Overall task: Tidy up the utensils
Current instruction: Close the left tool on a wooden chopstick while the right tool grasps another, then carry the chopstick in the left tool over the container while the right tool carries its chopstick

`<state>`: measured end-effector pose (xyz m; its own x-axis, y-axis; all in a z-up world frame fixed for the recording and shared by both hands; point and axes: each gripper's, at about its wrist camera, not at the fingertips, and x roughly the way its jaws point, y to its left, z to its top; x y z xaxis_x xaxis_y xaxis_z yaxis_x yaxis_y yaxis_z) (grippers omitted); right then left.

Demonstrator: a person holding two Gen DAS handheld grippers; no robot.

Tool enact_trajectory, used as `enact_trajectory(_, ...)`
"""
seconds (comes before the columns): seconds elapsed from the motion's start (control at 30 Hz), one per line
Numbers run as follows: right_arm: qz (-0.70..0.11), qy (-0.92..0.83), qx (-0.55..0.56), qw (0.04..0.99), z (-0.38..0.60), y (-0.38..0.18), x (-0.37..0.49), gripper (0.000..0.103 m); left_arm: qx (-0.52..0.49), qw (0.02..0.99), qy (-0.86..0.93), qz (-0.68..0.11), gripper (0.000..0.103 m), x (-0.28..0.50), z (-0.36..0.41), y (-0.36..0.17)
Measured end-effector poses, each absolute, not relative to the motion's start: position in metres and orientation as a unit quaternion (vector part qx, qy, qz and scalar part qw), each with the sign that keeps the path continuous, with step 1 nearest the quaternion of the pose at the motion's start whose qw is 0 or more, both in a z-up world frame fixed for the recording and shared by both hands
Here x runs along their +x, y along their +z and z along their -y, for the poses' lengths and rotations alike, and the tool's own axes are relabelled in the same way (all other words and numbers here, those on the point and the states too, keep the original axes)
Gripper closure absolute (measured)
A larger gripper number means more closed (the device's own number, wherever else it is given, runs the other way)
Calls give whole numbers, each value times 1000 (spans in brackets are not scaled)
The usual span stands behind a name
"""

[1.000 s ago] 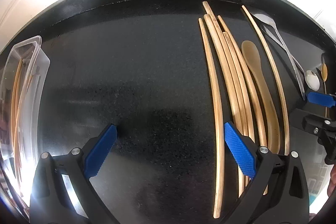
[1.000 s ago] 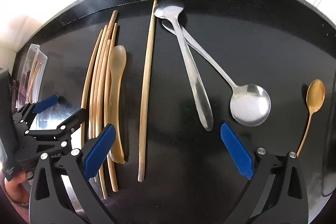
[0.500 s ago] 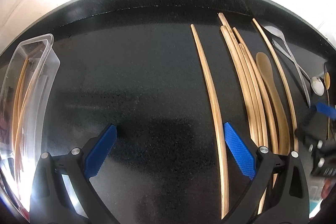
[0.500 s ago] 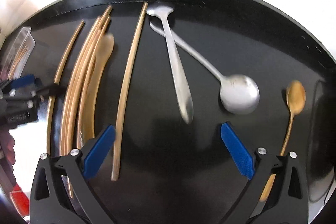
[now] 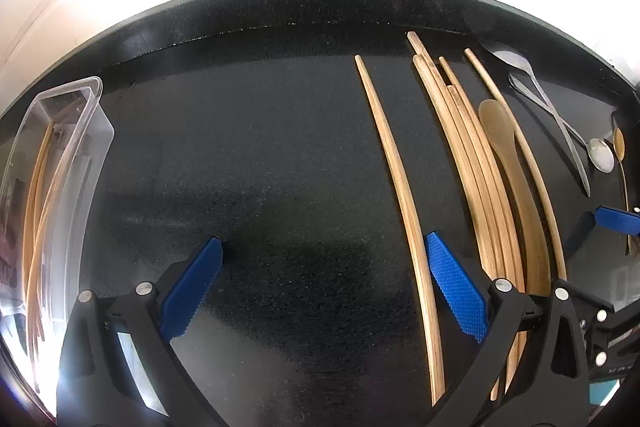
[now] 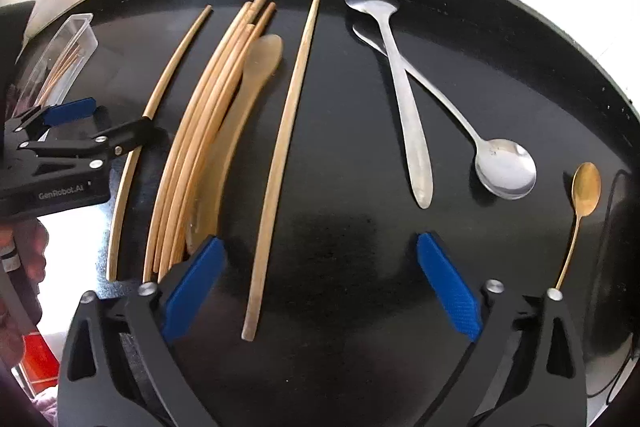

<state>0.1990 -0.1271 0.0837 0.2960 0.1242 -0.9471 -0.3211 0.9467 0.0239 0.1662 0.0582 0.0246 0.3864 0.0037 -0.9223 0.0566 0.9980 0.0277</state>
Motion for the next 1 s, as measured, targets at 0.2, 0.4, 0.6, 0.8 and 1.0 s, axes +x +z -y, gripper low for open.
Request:
enact_trajectory(0.2,-551,160,-119,810,110,90,194,43,26,836,-15,-548,5,161,-59,24)
enact_trajectory(0.4,-561,184,-81,803,89,94,218,96,67,842,-43,-534,98,156,-45,37)
enact_trajectory(0.6,-561,169,-17,810,122,117,221,96,23,834,-68,-547,98,147,-51,51)
enact_trajectory(0.8,-537,196,28,820,134,153,178,96,24,856,-57,-513,98,117,-52,97)
enact_trajectory(1.0,-531,243,33,811,116,162,135,96,36,868,-54,-493,98,79,-46,133)
